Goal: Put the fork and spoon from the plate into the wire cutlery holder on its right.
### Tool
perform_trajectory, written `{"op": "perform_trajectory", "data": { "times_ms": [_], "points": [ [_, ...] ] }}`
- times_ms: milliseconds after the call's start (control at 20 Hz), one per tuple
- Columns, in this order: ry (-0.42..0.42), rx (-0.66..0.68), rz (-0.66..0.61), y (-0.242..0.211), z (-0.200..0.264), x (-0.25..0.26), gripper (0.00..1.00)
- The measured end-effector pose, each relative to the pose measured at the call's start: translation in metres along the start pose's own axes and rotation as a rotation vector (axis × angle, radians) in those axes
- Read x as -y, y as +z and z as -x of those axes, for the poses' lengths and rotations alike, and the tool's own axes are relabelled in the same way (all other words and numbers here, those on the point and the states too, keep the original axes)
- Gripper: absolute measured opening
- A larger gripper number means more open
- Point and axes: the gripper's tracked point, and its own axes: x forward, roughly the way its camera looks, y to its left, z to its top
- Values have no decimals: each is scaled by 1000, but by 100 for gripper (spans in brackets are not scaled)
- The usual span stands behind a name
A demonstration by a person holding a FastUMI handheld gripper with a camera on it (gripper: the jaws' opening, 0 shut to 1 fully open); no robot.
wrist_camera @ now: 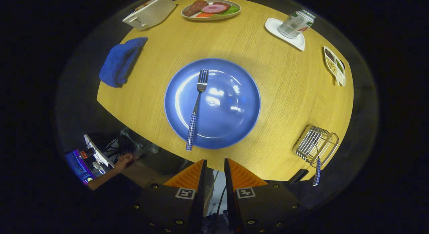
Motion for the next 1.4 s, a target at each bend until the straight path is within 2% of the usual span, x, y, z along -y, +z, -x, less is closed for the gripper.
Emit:
{"op": "perform_trajectory", "data": {
  "times_ms": [550,950,1100,1400],
  "points": [
    [14,-7,-29,25,-24,-34,30],
    [-3,-29,-73,38,-52,-33,30],
    [36,-50,-117,41,-62,-40,30],
    [34,-71,-121,43,-81,-43,30]
  ]
}}
